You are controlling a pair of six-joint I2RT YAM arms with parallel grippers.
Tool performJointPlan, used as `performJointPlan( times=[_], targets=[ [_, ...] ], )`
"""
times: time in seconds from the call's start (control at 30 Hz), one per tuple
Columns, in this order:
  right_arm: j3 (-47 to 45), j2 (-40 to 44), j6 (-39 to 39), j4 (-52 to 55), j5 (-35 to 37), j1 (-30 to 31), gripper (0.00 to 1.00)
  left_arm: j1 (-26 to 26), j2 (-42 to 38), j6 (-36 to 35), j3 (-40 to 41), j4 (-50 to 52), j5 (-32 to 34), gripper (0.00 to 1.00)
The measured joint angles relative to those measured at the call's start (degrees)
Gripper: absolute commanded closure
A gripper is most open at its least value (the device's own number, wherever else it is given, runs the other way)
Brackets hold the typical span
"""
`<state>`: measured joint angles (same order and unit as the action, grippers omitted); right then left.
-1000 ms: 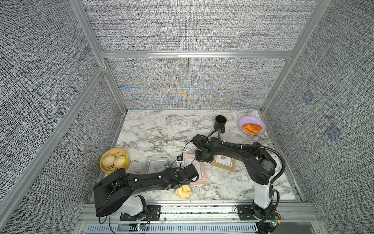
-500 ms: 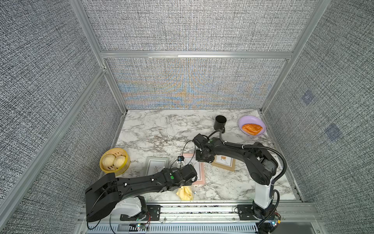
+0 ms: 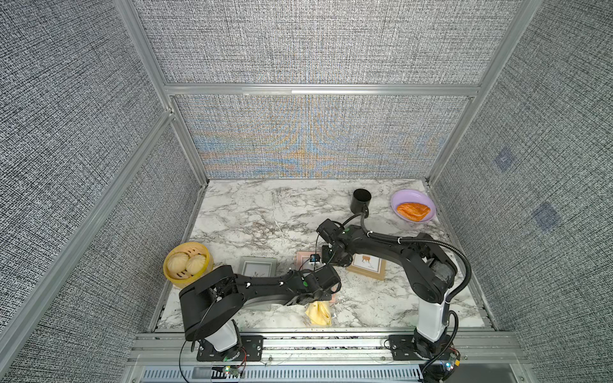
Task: Wipe the picture frame with a cloth
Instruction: Wipe the dirt from the picture frame.
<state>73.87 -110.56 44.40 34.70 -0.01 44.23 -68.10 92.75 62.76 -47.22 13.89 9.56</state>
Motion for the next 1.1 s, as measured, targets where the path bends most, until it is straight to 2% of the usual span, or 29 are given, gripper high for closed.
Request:
performJointPlan(
  times=[0.23,0.4,0.5,0.7,0.87,1.0,1.1],
  targets=[
    [0.0,0.1,0.3,0.2,-0.5,0.2,0.71,0.4,-2.8,-0.6,1.4,1.2,-0.3,1.00],
    [-0.2,0.1,0.4,-0.2,-1.3,0.4,0.71,7.0,-8.7,-1.9,5.2,4.2,-0.4,1.00],
    [-0.4,0.2,0.4,-0.5,-1.4,0.4,0.71,10.0,-9.7,-3.5,5.3,6.0,-0.8,1.00],
    [-0.7,0.3,0.5,-0.8,-1.7,0.3,0.68,11.6,-3.7,-6.6,-0.6,7.1,-2.8,1.00],
    [-1.2,0.8,0.9,-1.5,-2.4,0.3,0.68,11.6,2.5,-7.8,-4.9,5.4,-7.6,1.00],
    [-1.7,1.1,1.3,-1.9,-2.7,0.3,0.65,11.7,3.7,-7.9,-5.7,5.0,-8.8,1.00],
    [-2.6,1.8,2.2,-3.0,-3.5,0.3,0.59,13.1,2.6,-8.4,-4.6,4.7,-10.1,1.00]
  ],
)
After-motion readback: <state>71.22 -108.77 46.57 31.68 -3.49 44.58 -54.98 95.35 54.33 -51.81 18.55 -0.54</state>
